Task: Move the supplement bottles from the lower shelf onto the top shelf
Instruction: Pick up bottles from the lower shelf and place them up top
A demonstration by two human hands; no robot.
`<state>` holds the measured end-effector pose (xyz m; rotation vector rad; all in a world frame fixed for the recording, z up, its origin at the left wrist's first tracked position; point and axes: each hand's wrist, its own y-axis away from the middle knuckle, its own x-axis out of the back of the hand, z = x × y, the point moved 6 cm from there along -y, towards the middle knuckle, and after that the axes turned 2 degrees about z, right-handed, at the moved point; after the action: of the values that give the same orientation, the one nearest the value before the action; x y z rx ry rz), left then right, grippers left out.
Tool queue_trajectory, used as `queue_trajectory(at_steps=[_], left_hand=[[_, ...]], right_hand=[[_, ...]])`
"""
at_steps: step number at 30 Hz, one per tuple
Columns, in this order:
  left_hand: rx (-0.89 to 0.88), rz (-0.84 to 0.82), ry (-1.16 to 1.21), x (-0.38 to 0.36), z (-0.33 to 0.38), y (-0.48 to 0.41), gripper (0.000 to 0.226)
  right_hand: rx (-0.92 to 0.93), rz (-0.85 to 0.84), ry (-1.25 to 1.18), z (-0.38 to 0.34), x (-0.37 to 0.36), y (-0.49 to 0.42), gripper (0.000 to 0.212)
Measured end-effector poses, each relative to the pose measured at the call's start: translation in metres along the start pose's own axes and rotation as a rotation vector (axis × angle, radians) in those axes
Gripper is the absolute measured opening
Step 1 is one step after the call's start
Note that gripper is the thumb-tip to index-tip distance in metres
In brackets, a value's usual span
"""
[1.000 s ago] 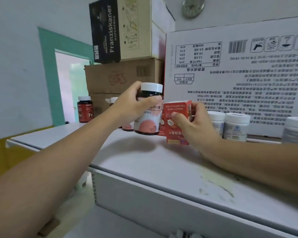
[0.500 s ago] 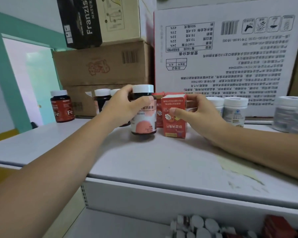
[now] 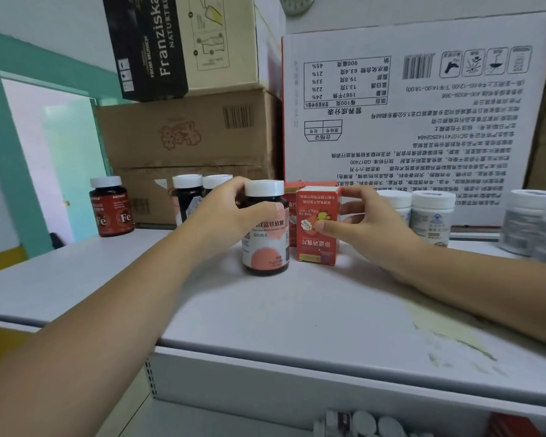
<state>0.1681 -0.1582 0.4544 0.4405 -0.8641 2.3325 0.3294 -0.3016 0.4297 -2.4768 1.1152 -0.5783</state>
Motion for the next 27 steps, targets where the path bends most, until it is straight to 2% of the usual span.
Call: queue_trajectory(at_steps=[10, 12, 14, 17, 19, 21, 23, 27], left_hand=[[0.015, -0.027, 0.008, 0.002, 0.000, 0.004, 0.025], [0.035, -0.035, 0.009, 0.004, 0.001, 0.004, 0.027], [0.055, -0.045, -0.031, 0.009, 0.004, 0.002, 0.031], [0.058, -0.067, -0.146, 0.029, 0.008, -0.001, 0.029], [0.063, -0.072, -0.174, 0.047, 0.004, -0.003, 0.025], [0.063, -0.050, -0.191, 0.067, -0.006, -0.006, 0.023], [0.045, -0.023, -0.199, 0.082, -0.016, -0.011, 0.022], [0.037, -0.037, -0.184, 0.091, -0.030, -0.023, 0.024]], right_hand=[[-0.002, 0.070, 0.137, 0.000, 0.006, 0.002, 0.052], [0.077, 0.110, 0.201, -0.008, 0.010, 0.004, 0.047], [0.239, 0.092, 0.279, -0.028, 0.009, 0.010, 0.037], [0.414, -0.109, 0.491, -0.059, -0.014, 0.023, 0.025], [0.412, -0.324, 0.663, -0.066, -0.041, 0.033, 0.016], [0.393, -0.492, 0.815, -0.061, -0.066, 0.042, 0.027], [0.376, -0.582, 0.873, -0.055, -0.088, 0.051, 0.041], [0.356, -0.704, 0.842, -0.040, -0.112, 0.062, 0.042]])
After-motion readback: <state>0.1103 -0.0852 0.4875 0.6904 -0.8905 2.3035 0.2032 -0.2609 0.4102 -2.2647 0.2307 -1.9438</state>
